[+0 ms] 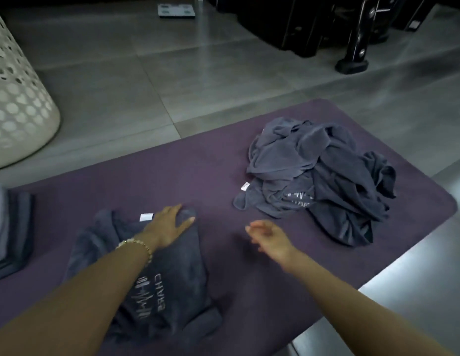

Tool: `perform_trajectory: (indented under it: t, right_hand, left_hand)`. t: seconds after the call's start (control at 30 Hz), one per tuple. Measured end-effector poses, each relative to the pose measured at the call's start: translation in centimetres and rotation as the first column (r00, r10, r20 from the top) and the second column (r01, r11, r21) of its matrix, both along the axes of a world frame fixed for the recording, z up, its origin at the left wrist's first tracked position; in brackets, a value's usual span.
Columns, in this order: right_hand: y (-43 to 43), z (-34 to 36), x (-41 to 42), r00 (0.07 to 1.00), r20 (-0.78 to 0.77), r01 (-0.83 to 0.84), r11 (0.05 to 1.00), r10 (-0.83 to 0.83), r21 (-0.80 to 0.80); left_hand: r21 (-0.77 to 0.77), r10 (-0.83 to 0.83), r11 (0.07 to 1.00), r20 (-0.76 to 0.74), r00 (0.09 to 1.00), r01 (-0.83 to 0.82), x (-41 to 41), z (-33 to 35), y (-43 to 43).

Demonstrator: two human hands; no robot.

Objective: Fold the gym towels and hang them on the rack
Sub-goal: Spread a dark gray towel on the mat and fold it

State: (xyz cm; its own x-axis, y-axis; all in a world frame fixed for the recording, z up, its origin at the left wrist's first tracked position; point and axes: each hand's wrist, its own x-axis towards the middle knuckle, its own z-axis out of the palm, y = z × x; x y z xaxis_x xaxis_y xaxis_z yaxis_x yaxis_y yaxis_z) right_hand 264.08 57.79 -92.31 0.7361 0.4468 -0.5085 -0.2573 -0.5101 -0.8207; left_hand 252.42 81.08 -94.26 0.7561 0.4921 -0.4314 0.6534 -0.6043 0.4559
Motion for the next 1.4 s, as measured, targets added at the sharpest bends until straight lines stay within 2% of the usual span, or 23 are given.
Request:
perform_trajectory:
  t: [0.07,0.13,0.2,0.27,0.37,0.5,0.6,0.7,0.77,0.83,0.93,1.03,1.2,1.27,1.3,1.4]
  right_hand:
    - [0.9,-1.4,-2.9,0.98,-0.156,-0.13,0.991,0.124,-0.033]
    - [1.7,-2.5,-5.0,0.963,-0.222,-0.163,0.986,0.151,-0.037]
    - [2.4,-3.1,-6.2,0.975,-0.206,-0.093,0.995,0.086,-0.024]
    - [2.8,-3.5,-6.7,0.984,-0.17,-0.05,0.999,0.048,-0.01]
    - [3.3,-3.9,-7.2,0.989,-0.126,-0.079,0.997,0.078,0.002]
    - [4.7,-3.7,-7.7,0.987,-0.069,-0.143,0.99,0.142,-0.003]
    - [5.4,-3.1,-8.3,0.976,-0.095,-0.197,0.98,0.198,0.022]
    - [5.2,-2.4,-8.7,0.953,-0.174,-0.229,0.966,0.247,0.116]
    - [4.3,-1.8,-8.8,0.919,-0.307,-0.187,0.959,0.247,0.213]
    - [3.1,-1.0,-8.6,0.893,-0.371,-0.178,0.958,0.253,0.226]
    - [0.6,1.0,-7.1,0.889,-0.425,-0.059,0.962,0.172,0.267]
    - [-1.8,3.9,-4.2,0.882,-0.462,0.051,0.954,0.095,0.295]
    - [-2.0,6.0,3.1,0.903,-0.428,0.185,0.926,-0.028,0.33]
    - [-1.8,5.1,5.4,0.922,-0.371,0.233,0.921,-0.108,0.311]
    - [-2.0,4.3,6.0,0.941,-0.309,0.223,0.938,-0.136,0.266]
    - [-4.2,0.7,5.9,0.994,-0.052,0.093,0.994,-0.096,-0.056]
  left_hand:
    - [0.029,-0.033,0.999,-0.189,0.981,0.039,-2.4,-2.0,1.6]
    - [0.02,-0.066,0.997,-0.233,0.97,0.073,-3.3,-3.1,2.4]
    - [0.03,-0.07,0.997,-0.151,0.986,0.076,-3.2,-3.1,2.3]
    - [0.048,-0.027,0.999,0.002,1.0,0.026,-2.9,-2.8,1.9]
    - [-0.069,0.116,0.992,0.208,0.971,-0.104,-2.4,-2.9,2.1]
    - [-0.156,0.077,0.987,0.329,0.941,-0.027,-2.7,-2.6,1.9]
    - [-0.269,0.084,0.962,0.438,0.895,0.042,-2.2,-0.6,0.8]
    - [-0.424,0.129,0.902,0.443,0.887,0.081,-1.0,2.6,-0.1]
    - [-0.525,0.233,0.851,0.423,0.875,0.027,-0.2,4.4,-0.5]
    - [-0.621,0.377,0.781,0.376,0.846,-0.072,0.8,5.3,-0.7]
    - [-0.652,0.463,0.738,0.301,0.834,-0.175,2.2,5.6,-1.2]
    - [-0.676,0.512,0.715,0.334,0.791,-0.178,5.1,6.1,-2.1]
    - [-0.591,0.521,0.794,0.541,0.66,-0.143,13.1,8.6,-5.1]
    - [-0.557,0.442,0.823,0.503,0.742,-0.113,14.0,8.3,-6.5]
    - [-0.479,0.35,0.873,0.479,0.805,-0.094,13.5,7.6,-7.1]
    - [-0.188,0.095,0.982,0.407,0.909,-0.018,9.8,2.9,-8.8]
